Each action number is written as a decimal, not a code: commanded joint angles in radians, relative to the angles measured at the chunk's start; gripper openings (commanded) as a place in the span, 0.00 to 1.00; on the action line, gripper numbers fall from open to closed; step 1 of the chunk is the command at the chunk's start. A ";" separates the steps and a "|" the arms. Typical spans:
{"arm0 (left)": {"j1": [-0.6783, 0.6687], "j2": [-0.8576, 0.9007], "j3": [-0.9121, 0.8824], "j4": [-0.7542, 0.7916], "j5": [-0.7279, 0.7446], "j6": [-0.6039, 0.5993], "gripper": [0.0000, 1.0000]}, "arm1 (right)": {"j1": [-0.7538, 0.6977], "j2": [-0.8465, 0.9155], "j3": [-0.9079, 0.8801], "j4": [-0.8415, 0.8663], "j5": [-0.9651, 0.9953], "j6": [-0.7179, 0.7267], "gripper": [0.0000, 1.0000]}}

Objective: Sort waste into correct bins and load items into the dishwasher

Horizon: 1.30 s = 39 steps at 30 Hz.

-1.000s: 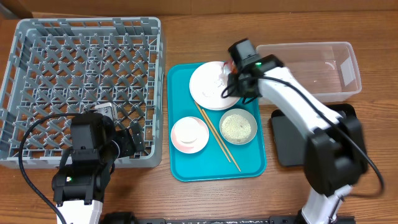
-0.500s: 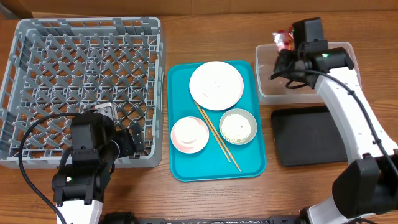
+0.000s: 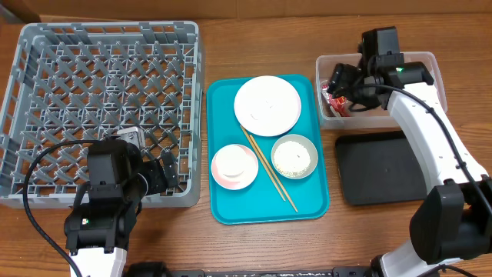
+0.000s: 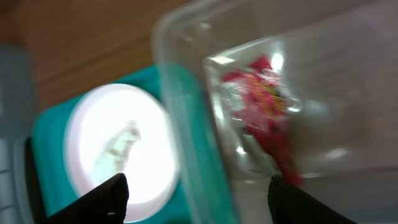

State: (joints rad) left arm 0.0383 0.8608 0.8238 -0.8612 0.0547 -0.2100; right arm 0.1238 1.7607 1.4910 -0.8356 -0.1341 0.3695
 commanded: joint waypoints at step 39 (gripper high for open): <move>-0.013 0.003 0.023 0.002 -0.010 -0.007 1.00 | 0.416 0.367 0.037 0.242 0.220 0.208 0.17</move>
State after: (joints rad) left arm 0.0383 0.8608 0.8238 -0.8612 0.0547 -0.2100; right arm 0.5392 2.1357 1.5063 -0.5793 0.0711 0.5709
